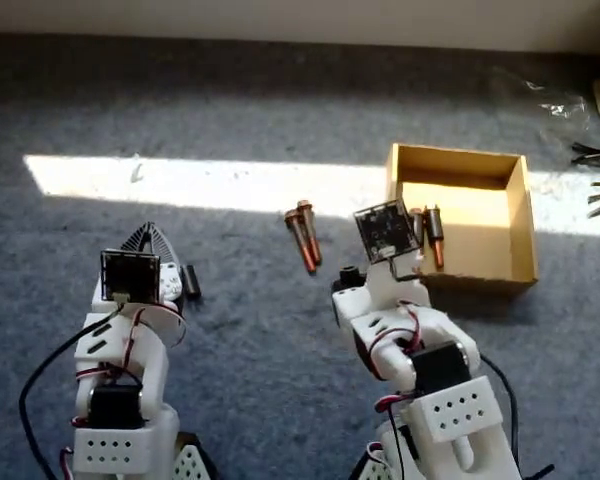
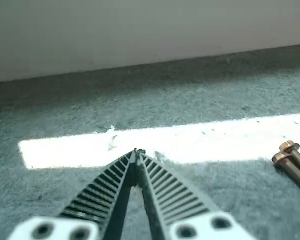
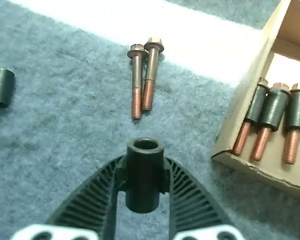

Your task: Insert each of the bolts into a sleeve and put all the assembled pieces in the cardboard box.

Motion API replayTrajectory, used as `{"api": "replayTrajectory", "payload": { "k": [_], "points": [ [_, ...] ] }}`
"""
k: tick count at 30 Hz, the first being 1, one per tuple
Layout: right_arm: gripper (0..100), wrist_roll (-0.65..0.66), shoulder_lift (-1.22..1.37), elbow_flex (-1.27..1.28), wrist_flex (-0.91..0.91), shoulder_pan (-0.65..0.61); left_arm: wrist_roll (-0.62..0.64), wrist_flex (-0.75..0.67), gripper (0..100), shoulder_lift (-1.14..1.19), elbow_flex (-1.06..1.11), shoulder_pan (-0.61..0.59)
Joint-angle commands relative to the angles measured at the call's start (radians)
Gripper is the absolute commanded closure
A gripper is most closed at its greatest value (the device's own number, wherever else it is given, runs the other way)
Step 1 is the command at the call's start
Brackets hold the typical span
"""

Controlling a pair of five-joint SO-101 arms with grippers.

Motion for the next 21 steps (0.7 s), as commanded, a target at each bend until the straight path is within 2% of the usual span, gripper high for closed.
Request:
{"api": "replayTrajectory", "payload": {
  "k": [1, 5, 11, 13, 18, 21],
  "points": [
    [99.3, 0.011, -0.079, 0.024, -0.002, 0.016, -0.011, 0.115, 99, 0.005, -0.122, 0.051],
    [99.3, 0.011, -0.147, 0.064, -0.004, 0.015, -0.011, 0.195, 99, 0.007, -0.240, 0.058],
    [99.3, 0.011, -0.226, 0.125, -0.004, 0.015, -0.012, 0.196, 99, 0.010, -0.317, 0.058],
    [99.3, 0.011, -0.248, 0.140, -0.004, 0.015, -0.049, 0.196, 99, 0.030, -0.351, 0.059],
    [99.3, 0.011, -0.295, 0.162, -0.005, 0.021, -0.075, 0.210, 99, 0.249, -0.529, 0.065],
    [99.3, 0.005, -0.321, 0.173, -0.007, 0.088, -0.074, 0.247, 99, 0.424, -0.673, 0.130]
  ]
}}
